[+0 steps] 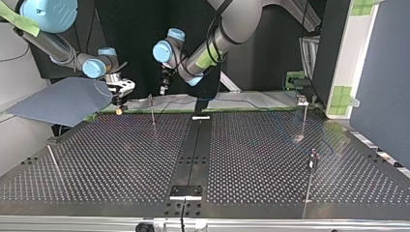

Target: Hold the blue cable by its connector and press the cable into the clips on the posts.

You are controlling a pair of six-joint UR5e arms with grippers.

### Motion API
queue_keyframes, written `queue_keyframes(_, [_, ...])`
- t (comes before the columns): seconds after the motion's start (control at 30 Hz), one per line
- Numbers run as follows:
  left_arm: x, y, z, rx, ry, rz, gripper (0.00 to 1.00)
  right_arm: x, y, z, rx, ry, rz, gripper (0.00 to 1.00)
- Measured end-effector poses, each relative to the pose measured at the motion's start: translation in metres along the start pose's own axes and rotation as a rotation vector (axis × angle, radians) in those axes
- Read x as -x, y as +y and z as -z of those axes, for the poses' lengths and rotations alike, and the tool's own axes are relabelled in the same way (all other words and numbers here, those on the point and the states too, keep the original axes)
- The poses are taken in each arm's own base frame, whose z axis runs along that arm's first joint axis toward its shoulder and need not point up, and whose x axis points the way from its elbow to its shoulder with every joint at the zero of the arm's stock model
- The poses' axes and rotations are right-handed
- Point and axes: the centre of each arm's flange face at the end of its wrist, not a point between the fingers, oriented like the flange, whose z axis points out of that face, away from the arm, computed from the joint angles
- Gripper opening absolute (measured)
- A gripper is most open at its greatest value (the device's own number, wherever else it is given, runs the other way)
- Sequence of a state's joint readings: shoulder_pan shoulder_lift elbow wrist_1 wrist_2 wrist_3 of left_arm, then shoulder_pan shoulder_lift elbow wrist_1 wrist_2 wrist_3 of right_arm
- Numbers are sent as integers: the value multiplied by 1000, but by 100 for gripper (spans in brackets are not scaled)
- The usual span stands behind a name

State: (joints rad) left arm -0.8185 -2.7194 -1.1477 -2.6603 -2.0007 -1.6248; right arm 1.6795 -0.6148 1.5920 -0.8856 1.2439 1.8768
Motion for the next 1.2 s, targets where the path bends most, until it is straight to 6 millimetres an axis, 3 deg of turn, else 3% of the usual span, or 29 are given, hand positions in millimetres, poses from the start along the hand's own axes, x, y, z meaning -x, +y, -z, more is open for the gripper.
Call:
queue_keyframes(0.2, [-7,-10,18,-23,-7,20,100,1,1,1,30,0,-1,0])
queue_keyframes(0.47, [15,-10,32,-40,-51,73,100,4,1,3,47,-9,-2,0])
queue_keyframes(0.63, [17,-9,39,-68,-59,84,100,5,0,3,45,-11,-3,0])
queue_keyframes(0.9, [16,-19,40,-107,-57,103,100,6,-1,3,46,-14,-8,0])
queue_keyframes(1.07, [22,-22,31,-122,-62,141,100,6,-1,4,47,-18,-13,0])
queue_keyframes(1.2, [14,-20,22,-132,-40,149,100,6,-1,4,47,-19,-17,0])
